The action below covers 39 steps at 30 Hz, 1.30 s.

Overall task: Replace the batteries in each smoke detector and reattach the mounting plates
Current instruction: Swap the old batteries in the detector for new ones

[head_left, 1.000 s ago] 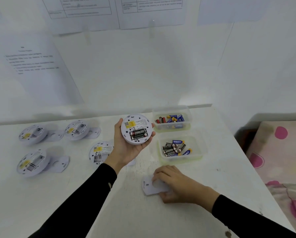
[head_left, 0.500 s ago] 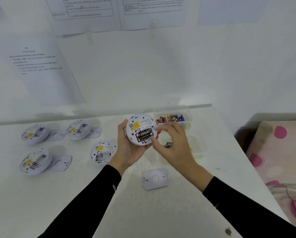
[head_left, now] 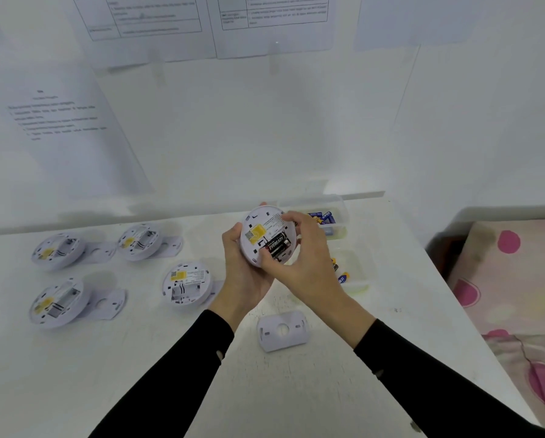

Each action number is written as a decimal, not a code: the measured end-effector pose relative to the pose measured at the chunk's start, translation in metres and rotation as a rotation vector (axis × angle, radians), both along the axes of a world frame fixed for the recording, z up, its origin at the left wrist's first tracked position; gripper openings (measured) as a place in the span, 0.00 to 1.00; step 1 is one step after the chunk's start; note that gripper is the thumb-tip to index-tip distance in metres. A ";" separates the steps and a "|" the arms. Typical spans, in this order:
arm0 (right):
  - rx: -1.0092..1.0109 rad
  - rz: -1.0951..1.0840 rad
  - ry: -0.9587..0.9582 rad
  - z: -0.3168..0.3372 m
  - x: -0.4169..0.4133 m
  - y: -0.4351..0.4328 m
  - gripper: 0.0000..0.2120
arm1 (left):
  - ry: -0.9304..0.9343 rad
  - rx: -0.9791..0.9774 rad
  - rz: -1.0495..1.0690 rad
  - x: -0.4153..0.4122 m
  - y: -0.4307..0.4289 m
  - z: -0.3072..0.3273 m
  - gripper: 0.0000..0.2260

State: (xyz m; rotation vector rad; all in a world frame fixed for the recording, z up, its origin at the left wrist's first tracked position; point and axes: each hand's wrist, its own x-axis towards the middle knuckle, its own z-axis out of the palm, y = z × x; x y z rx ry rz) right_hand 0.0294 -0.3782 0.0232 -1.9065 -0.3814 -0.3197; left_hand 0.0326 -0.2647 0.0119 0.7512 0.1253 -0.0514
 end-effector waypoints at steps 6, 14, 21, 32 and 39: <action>-0.054 0.038 0.079 0.004 0.009 0.000 0.30 | -0.052 0.130 -0.012 0.006 -0.005 -0.003 0.27; -0.098 0.070 0.153 0.009 0.022 -0.002 0.30 | -0.034 0.212 0.001 0.014 -0.006 -0.005 0.27; -0.267 0.278 -0.051 0.000 0.020 -0.018 0.17 | 0.134 -0.018 0.076 0.016 0.001 -0.003 0.27; -0.118 -0.044 -0.038 -0.028 0.049 -0.057 0.11 | 0.165 -0.302 0.075 0.019 0.007 -0.005 0.29; -0.721 0.172 0.326 -0.050 0.072 -0.073 0.13 | 0.160 -0.283 0.063 0.020 0.004 -0.004 0.29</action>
